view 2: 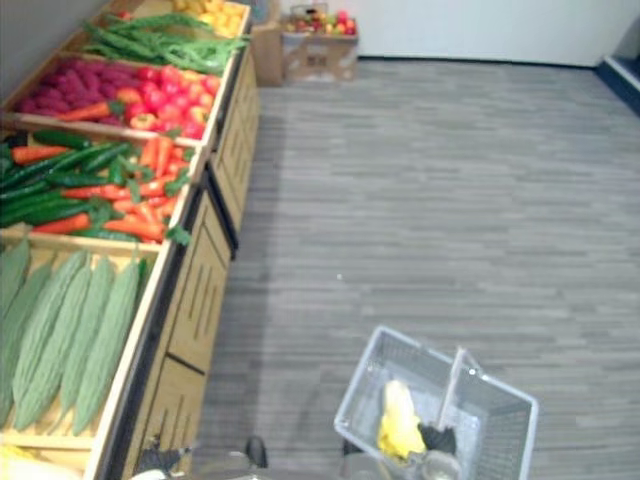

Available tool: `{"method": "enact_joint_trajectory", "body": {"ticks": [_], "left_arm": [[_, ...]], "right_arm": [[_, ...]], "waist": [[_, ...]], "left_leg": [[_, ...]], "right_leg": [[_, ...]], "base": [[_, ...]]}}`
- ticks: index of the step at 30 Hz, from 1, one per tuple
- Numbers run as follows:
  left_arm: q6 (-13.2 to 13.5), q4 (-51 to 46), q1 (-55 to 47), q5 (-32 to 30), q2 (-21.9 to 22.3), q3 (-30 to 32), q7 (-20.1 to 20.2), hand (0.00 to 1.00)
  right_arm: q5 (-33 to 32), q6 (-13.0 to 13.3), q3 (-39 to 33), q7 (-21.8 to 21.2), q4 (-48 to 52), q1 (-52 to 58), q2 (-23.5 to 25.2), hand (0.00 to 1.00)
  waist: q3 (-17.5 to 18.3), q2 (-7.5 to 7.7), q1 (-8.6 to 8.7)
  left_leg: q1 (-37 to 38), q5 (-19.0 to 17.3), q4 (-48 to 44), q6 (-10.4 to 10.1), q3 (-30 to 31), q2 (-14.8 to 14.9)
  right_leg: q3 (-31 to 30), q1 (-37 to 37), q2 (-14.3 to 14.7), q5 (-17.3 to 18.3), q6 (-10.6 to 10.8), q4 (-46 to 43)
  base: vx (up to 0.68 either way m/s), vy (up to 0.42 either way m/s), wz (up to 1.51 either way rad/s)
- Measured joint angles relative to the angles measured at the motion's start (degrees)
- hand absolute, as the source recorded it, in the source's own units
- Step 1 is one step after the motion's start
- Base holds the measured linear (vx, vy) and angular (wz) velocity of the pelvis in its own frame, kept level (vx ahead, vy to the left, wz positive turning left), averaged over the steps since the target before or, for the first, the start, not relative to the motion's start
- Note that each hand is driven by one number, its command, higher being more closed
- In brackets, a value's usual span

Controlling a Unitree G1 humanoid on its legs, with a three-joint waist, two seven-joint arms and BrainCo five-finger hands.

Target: Pick vegetable in the basket

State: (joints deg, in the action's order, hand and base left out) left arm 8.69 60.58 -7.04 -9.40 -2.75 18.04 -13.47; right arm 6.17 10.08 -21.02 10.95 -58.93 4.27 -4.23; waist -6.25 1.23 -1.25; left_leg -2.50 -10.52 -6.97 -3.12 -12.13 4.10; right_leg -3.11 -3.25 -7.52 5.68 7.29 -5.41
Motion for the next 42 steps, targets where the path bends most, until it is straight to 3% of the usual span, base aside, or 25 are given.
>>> {"method": "enact_joint_trajectory", "body": {"ticks": [1, 3, 5, 7, 8, 11, 13, 14, 15, 16, 17, 18, 19, 21, 23, 25, 27, 30, 33, 35, 36, 37, 39, 40, 42], "left_arm": [[0.0, 0.0, 0.3, -0.5, 0.0, -0.7, 0.0, 0.0], [-0.1, 0.1, 0.1, -0.6, 0.0, -2.8, 0.1, 0.0], [-0.1, -0.2, 0.0, -0.9, -1.0, -4.9, 0.2, 0.0], [-0.2, -0.5, -0.1, -0.9, -2.0, -5.5, 0.2, 0.0], [-0.2, -0.5, 0.0, -0.9, -2.1, -5.5, 0.2, 0.0], [-0.4, -0.8, 0.7, -0.9, -2.3, -5.4, 0.3, 0.0], [-0.5, -1.1, 1.2, -0.9, -1.7, -5.2, 0.2, 0.0], [-0.5, -1.3, 2.4, -0.9, -0.6, -5.2, 0.2, 0.0], [-0.5, -1.4, 2.6, -0.9, -0.4, -5.2, 0.2, 0.0], [-0.4, -1.8, 3.1, -0.9, 0.5, -5.0, 0.2, 0.0], [-0.4, -2.1, 3.2, -0.9, 1.3, -4.0, 0.2, 0.0], [-0.4, -1.7, 3.3, -0.9, 1.9, -3.3, 0.2, 0.0], [-0.4, -1.4, 3.7, -1.1, 3.1, -2.9, 0.3, 0.0], [-0.2, -1.4, 4.2, -1.1, 4.6, -2.9, 0.2, 0.0], [0.0, -1.4, 4.0, -1.6, 4.9, -2.1, 0.1, 0.0], [-0.1, -1.4, 4.0, -2.2, 4.4, -0.8, 0.1, 0.0], [0.0, -2.1, 4.0, -2.0, 4.1, -0.4, 0.1, 0.0], [0.0, -3.7, 4.0, -1.9, 4.5, 0.0, 0.1, 0.0], [0.7, -5.0, 4.6, -1.5, 5.0, 0.7, 0.1, 0.0], [0.8, -4.8, 4.5, -0.6, 5.3, 1.7, 0.1, 0.0], [0.7, -4.4, 4.0, -0.6, 6.0, 2.4, 0.1, 0.0], [0.8, -4.5, 4.0, -0.5, 5.7, 2.7, 0.3, 0.0], [0.7, -5.2, 3.3, -0.4, 4.1, 3.9, 0.3, 0.0], [0.7, -5.3, 3.3, -0.4, 4.1, 4.4, 0.3, 0.0], [0.1, -4.9, 3.2, -0.7, 4.2, 5.0, 0.3, 0.0]], "right_arm": [[0.0, 0.1, -1.1, -0.2, 0.1, 0.0, 0.1, 1.0], [-0.2, 0.3, -2.5, 0.0, 1.4, -0.1, 0.2, 1.0], [-0.6, 0.6, -3.4, 0.1, 3.2, 0.0, 0.3, 1.0], [-0.7, 1.3, -3.5, 0.2, 4.6, 0.0, 0.2, 1.0], [-1.0, 1.4, -3.5, 0.2, 4.5, 0.0, 0.2, 1.0], [-2.1, 2.1, -4.6, 0.2, 4.6, -0.1, 1.3, 1.0], [-2.4, 1.8, -6.0, 0.3, 4.5, -0.6, 1.4, 1.0], [-2.8, 0.9, -7.5, 0.6, 4.9, -0.9, 1.4, 1.0], [-2.8, 0.8, -7.7, 0.7, 5.0, -0.9, 1.4, 1.0], [-2.9, 0.3, -8.3, 1.1, 5.6, -0.7, 1.4, 1.0], [-2.9, 0.0, -8.3, 1.1, 6.1, -0.3, 1.4, 1.0], [-2.9, -0.2, -8.2, 1.1, 6.1, -0.6, 1.3, 1.0], [-2.8, -0.1, -8.1, 1.1, 6.4, -1.2, 1.1, 1.0], [-2.7, -0.1, -8.2, 1.1, 6.2, -1.9, 0.7, 1.0], [-2.4, -0.1, -8.2, 0.9, 5.4, -2.2, 0.4, 1.0], [-2.3, -0.3, -7.7, 0.5, 3.4, -2.2, 0.8, 1.0], [-2.4, -0.8, -7.7, 0.6, 1.6, -2.1, 0.5, 1.0], [-2.5, -1.6, -6.7, 0.7, 1.5, -0.5, 0.7, 1.0], [-2.6, -2.2, -5.6, 0.7, 1.5, -0.1, 1.1, 1.0], [-2.3, -2.2, -5.6, 0.7, 1.9, 0.6, 1.6, 1.0], [-2.2, -2.1, -5.6, 0.7, 2.3, 1.1, 1.6, 1.0], [-2.2, -2.3, -5.8, 0.9, 2.0, 1.3, 2.2, 1.0], [-2.2, -2.2, -5.6, 1.0, 1.9, 2.8, 4.8, 1.0], [-2.1, -2.3, -5.5, 0.9, 1.9, 2.7, 5.2, 1.0], [-2.1, -2.3, -5.5, 0.6, 1.8, 2.5, 5.2, 1.0]], "waist": [[-0.2, -0.22, -0.53], [-0.3, -0.57, -0.54], [-0.6, -0.25, -0.52], [-1.4, 0.35, -0.14], [-1.5, 0.63, -0.15], [-1.5, 0.81, -0.12], [-1.7, 0.08, 0.19], [-2.3, -0.88, 0.36], [-2.4, -1.03, 0.36], [-2.8, -1.39, 0.35], [-2.9, -0.62, 0.28], [-3.2, -1.97, -0.22], [-3.2, -2.41, -0.2], [-3.2, -1.82, 0.35], [-3.0, -2.26, 0.31], [-3.1, -2.29, 1.18], [-3.4, -2.01, 0.67], [-3.6, -1.89, 0.2], [-3.6, -1.85, -1.03], [-3.5, -1.93, -1.06], [-2.9, -3.04, -1.06], [-2.5, -2.3, -1.11], [0.1, 2.31, -1.09], [0.2, 2.55, -1.21], [0.6, 2.53, -2.15]], "left_leg": [[0.8, -1.6, -1.2, 0.5, -0.2, -0.4], [2.3, -3.9, -2.6, 1.1, -1.4, -0.2], [4.2, -6.7, -4.9, 1.8, -2.5, -0.5], [8.0, -10.2, -7.3, 2.1, -3.5, 0.0], [8.8, -10.8, -7.4, 2.0, -3.8, 0.4], [11.8, -11.6, -5.3, 1.1, -4.4, 2.3], [12.8, -11.3, -4.0, 0.4, -4.3, 3.0], [14.1, -10.8, -2.9, -0.7, -4.3, 4.1], [14.3, -10.8, -2.9, -1.0, -4.3, 4.3], [15.9, -10.9, -2.9, -2.5, -4.3, 5.3], [18.3, -11.0, -2.9, -3.5, -4.4, 6.0], [19.1, -10.8, -3.1, -4.2, -4.5, 7.3], [19.2, -7.8, -3.6, -6.6, -4.3, 8.0], [20.0, -3.0, -3.9, -6.4, -3.0, 7.3], [17.9, 1.3, -10.3, -6.5, -0.7, 9.1], [7.3, 12.8, -31.1, -6.6, 5.2, 12.8], [0.4, 11.6, -45.2, -6.8, 4.7, 14.5], [-7.8, 4.6, -50.0, -5.8, 4.2, 11.7], [-13.9, 0.7, -39.6, -3.6, -1.1, 10.5], [-12.9, 2.8, -23.6, -1.2, -5.7, 9.2], [-12.3, 7.6, -13.5, 2.2, -8.8, 8.7], [-12.0, 7.2, -13.6, 3.3, -10.0, 8.1], [-12.3, 6.2, -10.8, 3.5, -17.5, 5.6], [-12.3, 5.1, -11.3, 3.9, -20.0, 6.3], [-10.0, 2.7, -12.8, 7.2, -23.6, 6.4]], "right_leg": [[0.3, -1.0, -0.5, 1.1, 1.0, -4.2], [0.8, -5.6, -0.5, 2.4, 0.6, -17.0], [4.1, -11.3, -2.0, 1.4, -0.3, -31.9], [9.0, -17.2, -5.1, -1.9, -0.7, -46.9], [10.4, -18.0, -5.3, -1.4, -1.6, -48.7], [19.5, -21.0, -4.5, 0.8, -3.8, -42.6], [22.4, -21.2, -3.9, 0.9, -4.0, -34.0], [22.8, -21.2, -3.8, 0.0, -3.4, -23.5], [22.6, -21.1, -3.8, -0.2, -3.1, -22.1], [21.4, -20.5, -4.3, -2.6, -2.8, -16.1], [21.3, -19.4, -5.1, -9.9, -3.4, -13.2], [21.8, -19.2, -4.0, -9.0, -5.5, -15.4], [21.8, -20.9, -4.4, -4.6, -6.0, -20.9], [21.3, -22.3, -5.9, 1.9, -6.6, -28.2], [21.9, -20.8, -4.8, 6.0, -7.3, -29.7], [24.6, -14.9, -3.4, 8.6, -7.7, -26.5], [25.3, -9.1, -2.2, 9.0, -8.0, -22.8], [26.7, 0.7, -1.5, 8.8, -7.5, -15.4], [27.5, 5.9, -1.5, 8.0, -6.0, -10.7], [28.3, 8.8, -1.8, 8.2, -3.8, -8.9], [28.6, 10.0, -1.2, 9.2, -1.9, -8.8], [28.5, 10.7, -2.0, 9.9, -0.8, -8.9], [28.9, 11.3, -4.6, 8.2, 0.1, -5.2], [28.9, 11.8, -4.6, 7.1, 0.0, -4.2], [26.5, 13.7, -4.6, 3.5, -1.2, -3.2]], "base": [[0.19, 0.164, -0.1], [0.15, 0.143, -0.25], [0.16, 0.137, -0.35], [0.26, 0.083, -0.32], [0.25, 0.011, -0.18], [0.32, -0.055, -0.04], [0.43, -0.137, 0.19], [0.43, -0.191, 0.29], [0.53, -0.277, 0.38], [0.47, -0.298, 0.21], [0.51, -0.326, 0.06], [0.5, -0.351, -0.07], [0.39, -0.291, -0.06], [0.47, -0.362, 0.1], [0.53, -0.384, 0.04], [0.47, -0.344, 0.29], [0.33, -0.164, 0.1], [0.38, -0.075, 0.06], [0.28, 0.083, -0.02], [0.32, 0.166, -0.04], [0.29, 0.18, 0.1], [0.35, 0.182, 0.38], [0.37, 0.167, 0.44], [0.34, 0.175, 0.19], [0.38, 0.214, 0.13]]}}
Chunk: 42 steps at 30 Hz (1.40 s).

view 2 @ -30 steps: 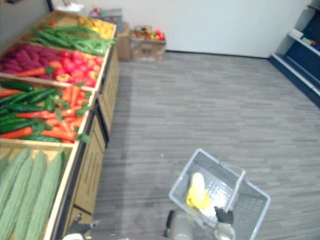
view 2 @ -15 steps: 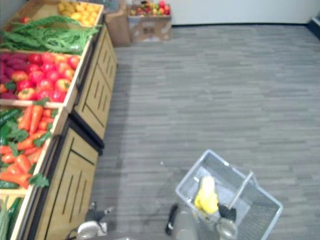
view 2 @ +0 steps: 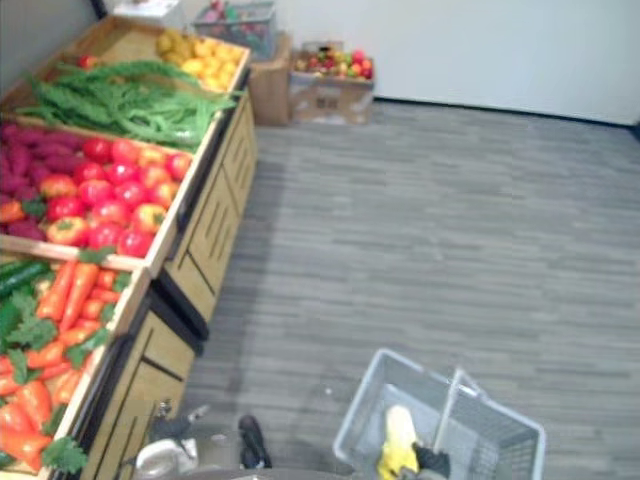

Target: Pick vegetable in the basket

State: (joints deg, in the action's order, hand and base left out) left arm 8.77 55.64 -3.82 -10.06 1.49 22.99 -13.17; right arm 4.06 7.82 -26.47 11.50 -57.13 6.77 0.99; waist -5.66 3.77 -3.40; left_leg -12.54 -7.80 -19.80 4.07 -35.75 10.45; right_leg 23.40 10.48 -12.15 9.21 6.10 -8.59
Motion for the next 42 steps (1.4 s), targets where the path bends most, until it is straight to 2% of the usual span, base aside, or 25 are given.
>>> {"method": "enact_joint_trajectory", "body": {"ticks": [3, 4, 6, 7, 10, 13, 17, 18, 19, 20, 21, 22, 23, 25, 28, 29, 30, 32, 34, 35, 36, 37, 38, 39, 42], "left_arm": [[-0.3, 1.9, -0.4, -0.2, -1.3, -0.5, 0.0, 0.0], [-0.5, 2.4, -0.4, -0.2, -1.6, -1.2, -0.1, 0.0], [-0.7, 3.5, -0.5, -0.2, -2.7, -4.0, -0.1, 0.0], [-0.9, 3.7, -0.6, -0.2, -3.4, -5.9, -0.1, 0.0], [-1.6, 3.6, -2.2, 0.4, -4.5, -7.0, -0.2, 0.0], [-1.7, 3.8, -2.5, 0.4, -4.4, -6.8, -0.2, 0.0], [-1.7, 3.7, -2.8, 0.3, -3.8, -3.3, -0.1, 0.0], [-1.7, 3.7, -2.9, 0.3, -3.9, -1.5, -0.1, 0.0], [-1.7, 3.5, -2.9, 0.3, -4.6, -1.0, -0.1, 0.0], [-1.7, 3.8, -2.9, 0.3, -5.5, -0.2, 0.2, 0.0], [-1.7, 3.7, -1.9, 0.3, -4.3, 0.4, 0.5, 0.0], [-1.7, 3.7, -1.6, 0.3, -3.4, 0.9, 0.5, 0.0], [-1.8, 3.7, -1.8, 0.3, -0.9, 1.6, 0.6, 0.0], [-1.7, 3.5, -2.2, 0.4, -0.4, 1.7, 0.7, 0.0], [-1.7, 3.5, -2.9, 0.7, -0.6, 4.1, 0.9, 0.0], [-1.8, 3.7, -3.1, 0.9, -0.6, 4.6, 0.9, 0.0], [-1.8, 3.6, -3.6, 1.0, -0.5, 5.0, 1.0, 0.0], [-1.7, 3.2, -4.2, 1.1, -1.0, 4.9, 1.1, 0.0], [-1.6, 3.1, -4.7, 2.7, -1.9, 3.4, 1.1, 0.0], [-1.6, 3.1, -4.9, 2.8, -2.3, 2.5, 1.1, 0.0], [-1.8, 3.4, -4.6, 2.9, -2.6, 1.1, 1.1, 0.0], [-1.8, 3.8, -4.9, 3.1, -2.8, 1.4, 1.0, 0.0], [-1.7, 4.2, -4.8, 3.0, -3.9, 1.5, 1.0, 0.0], [-2.4, 7.0, -4.3, 3.0, -4.3, 1.1, 1.1, 0.0], [-2.7, 8.3, -5.5, 2.5, -4.1, 0.1, 0.9, 0.0]], "right_arm": [[0.0, 0.1, -1.9, -0.2, -3.0, -1.0, -0.3, 1.0], [0.0, 0.2, -2.6, -0.2, -4.6, -2.1, -0.9, 1.0], [-0.1, 0.3, -3.5, -0.2, -6.3, -4.0, -2.5, 1.0], [-0.1, 0.4, -3.5, -0.3, -6.9, -4.6, -3.8, 1.0], [-0.1, 0.5, -3.7, -0.5, -7.3, -4.0, -5.1, 1.0], [-0.4, 0.8, -5.5, -0.4, -7.3, -3.1, -5.3, 1.0], [-0.6, 0.8, -6.9, -0.5, -6.7, -2.6, -4.6, 1.0], [-0.6, 0.8, -6.6, -0.6, -6.6, -2.7, -3.9, 1.0], [-0.6, 0.8, -6.4, -0.6, -6.6, -2.5, -2.7, 1.0], [-0.5, 0.6, -6.2, -0.7, -6.7, -2.4, -2.0, 1.0], [-0.4, 0.1, -6.3, -0.8, -6.7, -2.9, -2.5, 1.0], [-0.4, 0.0, -6.4, -0.9, -6.3, -2.9, -3.2, 1.0], [-0.1, 0.0, -6.4, -1.3, -4.1, -2.8, -5.3, 1.0], [-0.3, -0.1, -7.0, -1.4, -3.9, -2.8, -5.4, 1.0], [-0.2, -0.3, -9.8, -2.1, -4.1, -2.7, -2.6, 1.0], [-0.1, -0.3, -10.4, -2.2, -4.1, -2.9, -2.6, 1.0], [-0.1, -0.4, -12.8, -2.2, -4.1, -3.1, -2.5, 1.0], [-0.1, -1.2, -16.4, -2.2, -4.6, -3.2, -2.5, 1.0], [-0.4, -1.5, -18.9, -2.1, -6.2, -3.5, -2.3, 1.0], [-0.7, -1.5, -19.9, -2.1, -7.0, -4.1, -2.4, 1.0], [-1.2, -1.3, -20.8, -2.1, -7.2, -5.0, -2.6, 1.0], [-2.3, -1.2, -21.0, -2.1, -7.3, -5.4, -2.7, 1.0], [-2.4, -1.1, -21.1, -2.1, -7.6, -5.4, -2.1, 1.0], [-2.6, -1.2, -23.2, -2.0, -8.7, -5.2, -3.0, 1.0], [-3.0, -1.2, -23.5, -1.9, -9.2, -4.3, -4.4, 1.0]], "waist": [[3.0, 0.78, -0.01], [3.4, 0.64, -0.1], [3.6, -0.52, 0.3], [3.3, -0.99, 0.77], [3.2, -1.17, 1.66], [2.9, -1.5, 1.69], [2.6, -1.77, 1.46], [2.2, -0.77, 0.78], [2.0, 1.17, 0.33], [2.1, 2.26, -0.05], [1.4, 0.97, -0.58], [1.1, -0.32, -0.69], [0.7, -4.27, -0.97], [0.9, -4.69, -1.11], [1.1, -2.91, -1.43], [1.0, -3.38, -1.43], [1.0, -3.48, -1.11], [1.2, -2.71, -0.14], [1.0, -1.3, 0.72], [1.1, -1.11, 1.59], [0.5, -2.93, 2.6], [0.5, -1.46, 3.54], [0.1, -0.85, 3.72], [-0.3, -1.93, 4.51], [-0.3, -2.29, 4.91]], "left_leg": [[1.1, -2.4, 1.5, 0.1, 0.9, -3.0], [2.0, -2.8, 2.9, 0.1, 1.5, -3.9], [4.4, -3.0, 5.7, -0.1, 4.3, -5.2], [6.0, -2.9, 6.8, 0.0, 7.3, -5.6], [11.6, -2.7, 10.8, 0.3, 15.3, -7.4], [14.7, -2.9, 11.8, 0.0, 25.0, -8.0], [15.7, -5.0, 10.1, -3.3, 37.5, -6.5], [15.3, -6.5, 8.6, -4.9, 40.9, -6.2], [14.2, -7.9, 6.7, -6.2, 43.1, -6.5], [12.5, -9.0, 4.7, -7.1, 44.2, -6.0], [9.5, -9.7, 0.2, -7.1, 44.1, -3.8], [8.0, -9.8, -1.0, -7.2, 44.5, -2.7], [7.9, -10.0, 0.6, -10.0, 48.6, -0.8], [8.1, -8.5, 3.6, -10.1, 52.0, -1.1], [7.0, -4.1, 10.7, -10.2, 55.6, -0.4], [6.6, -2.5, 11.5, -11.2, 55.7, 0.3], [5.8, 2.0, 12.7, -12.9, 54.1, 0.6], [5.0, 7.2, 15.1, -12.5, 49.2, 0.5], [4.1, 13.2, 17.3, -10.1, 38.1, 0.1], [3.7, 16.6, 18.9, -7.7, 31.7, 0.2], [3.7, 21.3, 21.6, -4.9, 24.4, 1.4], [3.8, 23.1, 24.3, -5.9, 18.5, 1.3], [4.0, 20.8, 23.4, -5.7, 15.4, 0.5], [5.0, 17.1, 22.8, -6.2, 12.3, 1.2], [8.2, 17.7, 25.6, -8.6, 13.1, -1.0]], "right_leg": [[-2.7, -2.0, -2.6, -0.6, -0.4, -5.7], [-3.8, -4.4, -3.8, -1.6, 0.9, -11.3], [-8.0, -11.1, -5.5, -8.4, 7.5, -27.5], [-10.1, -14.2, -4.3, -9.1, 9.3, -36.5], [-7.5, -18.9, -2.9, -5.5, 7.4, -47.7], [-5.2, -21.7, -3.6, -0.8, 2.1, -40.7], [-12.2, -21.1, -2.1, -1.1, 1.2, -18.8], [-16.0, -19.7, -1.9, -5.6, 0.3, -10.5], [-18.4, -18.2, -2.5, -13.5, 0.3, -5.4], [-18.7, -16.4, -3.2, -9.0, 4.9, -5.5], [-15.4, -15.5, -2.3, -5.2, 4.9, -6.9], [-14.0, -15.5, -1.7, -4.2, 4.6, -8.3], [-14.5, -16.7, 0.0, -2.3, 3.3, -14.8], [-15.0, -17.1, 0.1, 0.1, 2.7, -18.8], [-10.7, -13.9, 0.2, 8.3, 3.2, -14.8], [-9.8, -13.8, 0.4, 8.6, 3.1, -14.0], [-7.3, -13.1, 0.8, 8.7, 2.9, -13.2], [-3.6, -10.8, 0.6, 8.1, 2.1, -11.3], [0.4, -9.1, 0.1, 7.6, 1.2, -11.2], [1.4, -9.4, 0.1, 6.7, -0.2, -12.4], [1.3, -12.5, 0.1, 5.8, -2.3, -17.6], [-0.1, -11.8, 1.3, 3.8, -2.5, -7.9], [-0.3, -10.1, 0.7, 4.5, 0.5, -4.4], [2.8, -8.3, 1.5, 4.1, 0.3, -3.7], [3.2, -6.6, 0.3, 3.5, 1.5, -2.0]], "base": [[0.33, 0.214, 0.25], [0.21, 0.154, 0.2], [0.27, 0.168, 0.63], [0.3, 0.127, 0.95], [0.29, -0.007, 1.34], [0.27, -0.139, 1.71], [0.28, -0.337, 1.85], [0.26, -0.439, 1.56], [0.25, -0.532, 1.83], [0.21, -0.55, 1.88], [0.19, -0.503, 1.57], [0.13, -0.435, 1.62], [0.07, -0.282, 1.25], [0.05, -0.239, 1.3], [0.06, -0.355, 1.04], [0.06, -0.22, 0.79], [0.07, -0.192, 0.95], [0.11, -0.161, 1.28], [0.11, -0.108, 1.37], [0.06, -0.055, 1.36], [-0.05, 0.005, 1.37], [-0.07, 0.029, 1.07], [-0.08, 0.071, 0.94], [0.04, 0.064, 0.62], [0.1, 0.067, 0.24]]}}
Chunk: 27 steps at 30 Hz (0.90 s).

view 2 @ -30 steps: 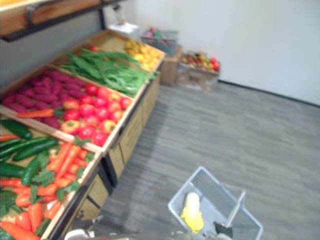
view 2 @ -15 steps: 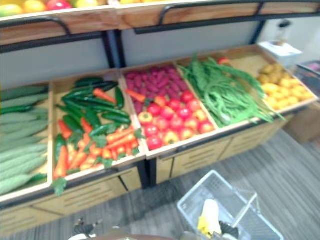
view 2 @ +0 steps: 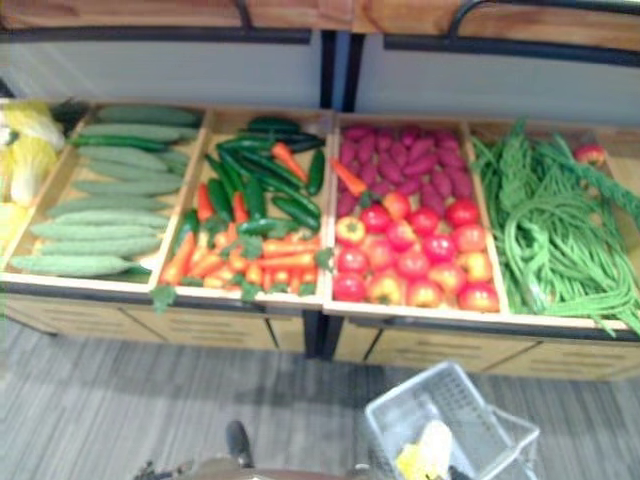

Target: Pick vegetable in the basket

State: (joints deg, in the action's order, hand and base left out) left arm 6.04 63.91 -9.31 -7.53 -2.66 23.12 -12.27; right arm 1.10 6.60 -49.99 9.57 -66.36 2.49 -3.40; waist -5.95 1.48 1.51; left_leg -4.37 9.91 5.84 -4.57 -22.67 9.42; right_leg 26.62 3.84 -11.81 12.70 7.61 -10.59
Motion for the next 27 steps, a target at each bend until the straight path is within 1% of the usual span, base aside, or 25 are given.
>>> {"method": "enact_joint_trajectory", "body": {"ticks": [1, 2, 3, 6, 8, 10, 12, 14, 18, 20, 22, 23, 26, 27], "left_arm": [[0.0, 0.0, 0.1, 0.0, -0.3, -0.5, 0.0, 0.0], [0.0, 0.0, 0.3, 0.0, -0.5, -0.8, 0.0, 0.0], [0.0, 0.0, 0.3, 0.0, -1.1, -1.5, 0.0, 0.0], [0.0, 1.0, 0.7, -0.1, -2.4, -2.5, 0.1, 0.0], [0.0, 1.4, 0.8, -0.2, -2.7, -3.1, 0.1, 0.0], [0.0, 1.7, 0.8, -0.2, -2.8, -3.7, 0.2, 0.0], [0.1, 1.8, 0.8, -0.2, -3.2, -5.4, 0.3, 0.0], [0.1, 1.8, 0.7, -0.2, -3.6, -6.4, 0.3, 0.0], [0.5, 1.6, 0.7, -0.2, -4.4, -8.9, 1.2, 0.0], [1.0, 1.0, 0.7, -0.1, -4.8, -9.9, 1.4, 0.0], [1.2, 0.1, 0.7, -0.1, -5.0, -10.0, 1.4, 0.0], [1.3, -0.2, 0.7, 0.0, -5.0, -10.0, 1.4, 0.0], [2.0, -0.7, 0.7, 0.0, -5.1, -10.4, 1.4, 0.0], [2.2, -0.7, 0.7, 0.1, -4.8, -10.4, 1.4, 0.0]], "right_arm": [[0.0, -0.2, 0.0, 0.0, -0.4, 0.1, 0.0, 1.0], [0.0, -0.2, 0.3, 0.0, -0.6, 0.0, 0.1, 1.0], [0.0, -0.3, 1.0, -0.1, -1.4, 0.0, 0.1, 1.0], [0.0, -0.6, 1.0, -0.1, -2.1, -0.1, 0.4, 1.0], [-0.1, -0.9, 0.9, -0.1, -2.2, -0.1, 0.3, 1.0], [-1.3, -1.0, 0.9, 0.0, -2.4, 0.3, 0.3, 1.0], [-1.3, -1.0, 1.5, 0.0, -2.4, 0.4, 0.2, 1.0], [-1.3, -1.0, 3.2, 0.0, -2.4, 0.4, 0.2, 1.0], [-1.2, -0.9, 5.9, -0.1, -2.1, -0.2, 0.0, 1.0], [-1.2, -0.9, 7.0, -0.1, -2.1, -0.7, 0.0, 1.0], [-1.1, -0.7, 8.0, -0.2, -2.1, -1.2, 0.1, 1.0], [-1.1, -0.7, 8.3, -0.2, -2.1, -1.2, 0.1, 1.0], [-1.1, -0.7, 8.8, -0.2, -2.0, -1.4, 0.2, 1.0], [-1.1, -0.5, 8.8, -0.2, -2.0, -1.3, -0.1, 1.0]], "waist": [[0.3, -0.24, -0.08], [0.3, -0.19, -0.12], [0.0, 0.59, -0.11], [-0.1, 1.8, -0.12], [-0.1, 2.1, 0.01], [-0.1, 2.17, 0.06], [-0.1, 2.0, 0.35], [-0.1, 2.04, 0.23], [-0.1, 1.92, 0.07], [-0.1, 1.9, 0.08], [-0.3, 1.78, -0.02], [-0.3, 1.75, -0.02], [-0.4, 1.43, -0.12], [-0.4, 0.81, -0.17]], "left_leg": [[-0.4, 0.0, 0.0, 0.1, 0.0, -0.7], [-0.5, -0.2, 0.1, 0.3, 0.0, -1.0], [-0.5, -0.5, 0.1, 0.5, 0.0, -1.7], [-0.4, -1.4, 0.1, 0.9, 0.0, -3.4], [0.0, -2.4, 0.1, 1.1, -0.1, -4.5], [0.7, -3.5, 0.1, 1.1, -0.4, -5.1], [1.1, -4.5, 0.1, 1.3, -0.7, -5.2], [2.0, -5.3, 0.1, 1.3, -1.7, -5.0], [3.8, -6.2, -0.3, 1.5, -3.8, -3.7], [4.2, -6.2, -0.3, 1.5, -4.7, -3.3], [5.1, -6.2, -0.3, 1.5, -5.3, -2.8], [5.2, -6.2, -0.3, 1.5, -5.4, -2.8], [5.6, -6.2, -0.3, 1.5, -6.3, -2.6], [5.6, -6.1, -0.3, 1.5, -6.5, -2.6]], "right_leg": [[-0.2, -0.2, -0.4, -0.5, 0.8, 0.8], [-0.3, -0.2, -0.7, -0.7, 1.0, 1.1], [-0.3, 0.1, -1.1, -1.0, 1.4, 1.7], [-0.3, 0.6, -1.9, -1.5, 1.8, 2.6], [-0.5, 1.2, -2.8, -1.8, 1.5, 2.7], [-1.5, 1.7, -3.2, -2.6, 0.2, 3.2], [-3.0, 1.6, -3.0, -4.3, -2.5, 3.3], [-5.1, 1.1, -3.0, -5.6, -3.6, 2.2], [-8.3, -1.6, -2.8, -9.8, -3.0, -2.2], [-8.4, -2.7, -3.0, -11.3, -2.7, -3.9], [-8.4, -3.4, -3.1, -13.0, -1.8, -4.7], [-8.5, -3.4, -3.1, -13.2, -1.5, -4.7], [-9.0, -3.5, -3.0, -13.3, -1.4, -4.3], [-9.4, -3.3, -2.8, -13.3, -1.4, -3.5]], "base": [[0.04, 0.107, 0.1], [0.02, 0.115, 0.03], [0.03, 0.081, 0.05], [0.06, 0.087, 0.04], [0.09, 0.082, -0.02], [0.13, 0.082, -0.06], [0.13, 0.082, -0.09], [0.13, 0.08, -0.22], [0.14, 0.048, -0.3], [0.13, -0.012, -0.3], [0.1, -0.056, -0.32], [0.09, -0.067, -0.2], [0.06, -0.097, -0.18], [0.03, -0.11, -0.12]]}}
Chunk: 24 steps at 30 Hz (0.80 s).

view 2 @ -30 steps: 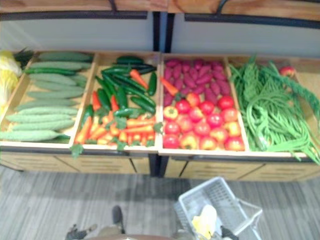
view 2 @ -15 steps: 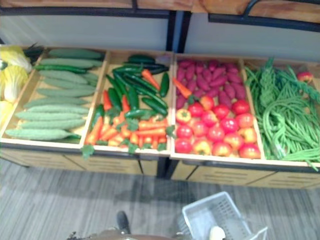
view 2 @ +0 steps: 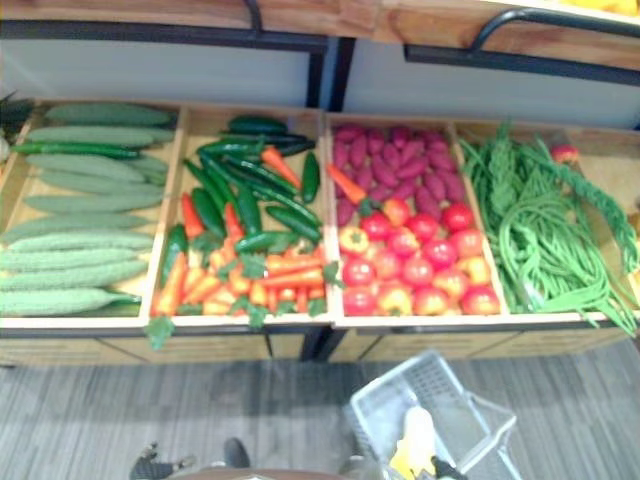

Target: Pick vegetable in the basket

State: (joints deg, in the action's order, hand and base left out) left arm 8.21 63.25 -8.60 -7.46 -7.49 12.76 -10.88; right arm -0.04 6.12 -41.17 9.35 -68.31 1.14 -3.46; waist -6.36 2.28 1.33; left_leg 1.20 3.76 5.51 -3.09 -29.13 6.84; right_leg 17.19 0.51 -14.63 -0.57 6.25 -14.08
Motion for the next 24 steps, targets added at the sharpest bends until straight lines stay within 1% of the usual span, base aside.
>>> {"method": "enact_joint_trajectory", "body": {"ticks": [3, 4, 6, 7, 8, 10, 11, 12, 13, 14, 17, 19, 20, 22, 23, 24], "left_arm": [[0.1, -0.8, 0.1, 0.1, 0.6, 0.6, -0.1, 0.0], [0.0, -3.1, -0.1, 0.1, 1.1, 1.3, -0.4, 0.0], [0.8, -8.4, -0.2, -0.4, 1.6, 1.8, -2.8, 0.0], [1.9, -11.8, 0.0, -2.4, 1.7, 2.0, -6.2, 0.0], [2.4, -13.4, 0.0, -3.0, 1.6, 2.3, -7.8, 0.0], [3.2, -19.8, -0.3, -5.3, 1.3, 3.8, -13.5, 0.0], [3.3, -21.4, -0.2, -5.8, 0.9, 3.8, -15.0, 0.0], [3.7, -24.4, -0.2, -8.5, -0.1, 3.8, -17.7, 0.0], [4.2, -26.7, 0.0, -11.6, -1.4, 3.8, -19.9, 0.0], [4.4, -27.6, 0.1, -12.7, -1.8, 3.7, -20.7, 0.0], [5.3, -33.2, 0.2, -17.6, -5.4, 2.3, -22.7, 0.0], [6.2, -38.1, 0.7, -20.9, -11.1, -0.9, -22.6, 0.0], [6.7, -39.2, 0.8, -21.6, -12.4, -1.8, -22.4, 0.0], [8.3, -41.4, 2.1, -24.3, -16.8, -4.5, -21.2, 0.0], [9.6, -41.6, 3.0, -25.5, -19.7, -6.2, -19.7, 0.0], [10.1, -41.6, 4.0, -25.7, -22.8, -8.8, -18.2, 0.0]], "right_arm": [[0.0, 0.4, 0.0, 0.0, 0.1, 0.2, -0.2, 1.0], [0.0, 0.4, 0.0, 0.0, 0.1, 0.3, -0.3, 1.0], [0.0, 0.5, 0.0, 0.2, 0.2, 0.6, -0.3, 1.0], [0.0, 0.7, 0.2, 0.4, 0.2, 0.6, -0.2, 1.0], [0.0, 0.9, 0.5, 0.5, 0.1, 0.7, -0.2, 1.0], [-0.1, 2.0, 1.3, 1.7, 0.1, 1.2, -0.1, 1.0], [-0.1, 2.2, 1.4, 1.8, 0.1, 1.4, 0.0, 1.0], [-0.1, 2.1, 1.9, 2.3, 0.1, 1.5, 0.0, 1.0], [-0.1, 2.2, 2.8, 2.7, 0.1, 1.8, -0.1, 1.0], [-0.2, 2.2, 3.2, 2.8, 0.1, 2.0, -0.3, 1.0], [-0.5, 2.4, 4.0, 2.9, 0.2, 3.6, -1.2, 1.0], [-0.4, 2.9, 4.6, 2.8, 0.2, 4.0, -1.4, 1.0], [-0.4, 2.9, 4.7, 2.7, 0.2, 4.1, -1.4, 1.0], [-0.4, 3.0, 5.1, 2.6, 0.4, 4.6, -1.4, 1.0], [-0.2, 3.0, 5.2, 2.4, 0.4, 4.8, -1.4, 1.0], [-0.1, 3.0, 5.2, 2.1, 0.4, 5.0, -1.4, 1.0]], "waist": [[0.0, -1.22, 0.08], [0.1, -1.62, 0.02], [0.2, -2.0, 0.02], [0.2, -1.98, 0.01], [0.1, -1.99, 0.0], [0.2, -1.64, -0.07], [0.2, -1.48, -0.1], [0.2, -1.05, -0.13], [0.3, -0.9, -0.09], [0.4, -1.12, 0.03], [1.8, -1.85, -0.02], [1.9, -1.7, 0.03], [2.1, -1.52, 0.04], [2.3, -1.25, 0.0], [2.5, -0.75, 0.1], [2.8, -0.19, 0.16]], "left_leg": [[-0.1, 0.0, 0.0, 0.0, 0.0, 0.0], [-0.2, 0.0, 0.0, 0.0, 0.3, 0.0], [-1.2, 0.1, 0.1, -0.1, 2.0, -0.2], [-2.1, 0.6, 0.3, -0.1, 2.8, -0.5], [-2.4, 0.8, 0.4, -0.2, 3.1, -0.5], [-3.1, 1.5, 0.4, -0.1, 3.4, -1.3], [-3.2, 1.6, 0.5, -0.1, 3.5, -1.5], [-3.2, 1.8, 0.5, -0.2, 3.5, -2.0], [-3.2, 2.1, 0.5, -0.3, 3.7, -2.3], [-3.2, 2.3, 0.5, -0.4, 4.2, -2.1], [-3.2, 2.5, 0.5, -0.7, 4.9, -1.2], [-3.4, 2.5, 0.5, -0.7, 4.9, -1.0], [-3.5, 2.5, 0.5, -0.7, 4.9, -1.1], [-3.8, 2.2, 0.5, -0.9, 4.9, -1.4], [-3.8, 2.0, 0.5, -0.9, 4.8, -1.7], [-3.8, 1.8, 0.5, -0.9, 4.7, -1.7]], "right_leg": [[0.1, 1.4, 0.5, 0.0, 0.1, 3.2], [0.8, 2.3, 0.8, 0.1, 0.1, 5.1], [2.4, 3.2, 0.9, 0.6, 0.8, 7.1], [3.0, 3.1, 0.9, 1.3, 1.3, 7.8], [3.1, 3.2, 0.9, 1.6, 1.5, 8.0], [3.4, 3.1, 0.4, 4.5, 1.3, 8.3], [3.5, 3.1, 0.2, 5.4, 1.5, 8.4], [3.6, 3.4, -0.2, 7.5, 1.6, 8.8], [3.7, 3.7, -0.4, 9.4, 3.2, 9.2], [4.0, 3.7, -0.3, 9.6, 3.0, 9.0], [4.4, 4.0, 0.7, 10.1, 2.6, 9.0], [4.4, 3.9, 1.0, 10.1, 2.5, 9.3], [4.3, 3.9, 1.0, 10.1, 2.5, 9.5], [4.3, 3.9, 0.8, 10.0, 2.4, 9.8], [4.2, 3.9, 0.7, 9.8, 2.2, 9.8], [3.9, 3.9, 0.7, 9.5, 1.8, 9.9]], "base": [[0.01, -0.134, -0.06], [-0.01, -0.174, 0.07], [-0.03, -0.16, 0.22], [-0.05, -0.106, 0.23], [-0.06, -0.122, 0.19], [-0.06, -0.101, 0.08], [-0.06, -0.097, 0.03], [-0.07, -0.11, 0.04], [-0.07, -0.112, 0.07], [-0.07, -0.1, 0.13], [-0.02, -0.066, 0.05], [0.04, -0.034, 0.0], [0.05, -0.013, 0.01], [0.09, 0.004, 0.01], [0.15, 0.006, -0.02], [0.14, 0.003, -0.02]]}}
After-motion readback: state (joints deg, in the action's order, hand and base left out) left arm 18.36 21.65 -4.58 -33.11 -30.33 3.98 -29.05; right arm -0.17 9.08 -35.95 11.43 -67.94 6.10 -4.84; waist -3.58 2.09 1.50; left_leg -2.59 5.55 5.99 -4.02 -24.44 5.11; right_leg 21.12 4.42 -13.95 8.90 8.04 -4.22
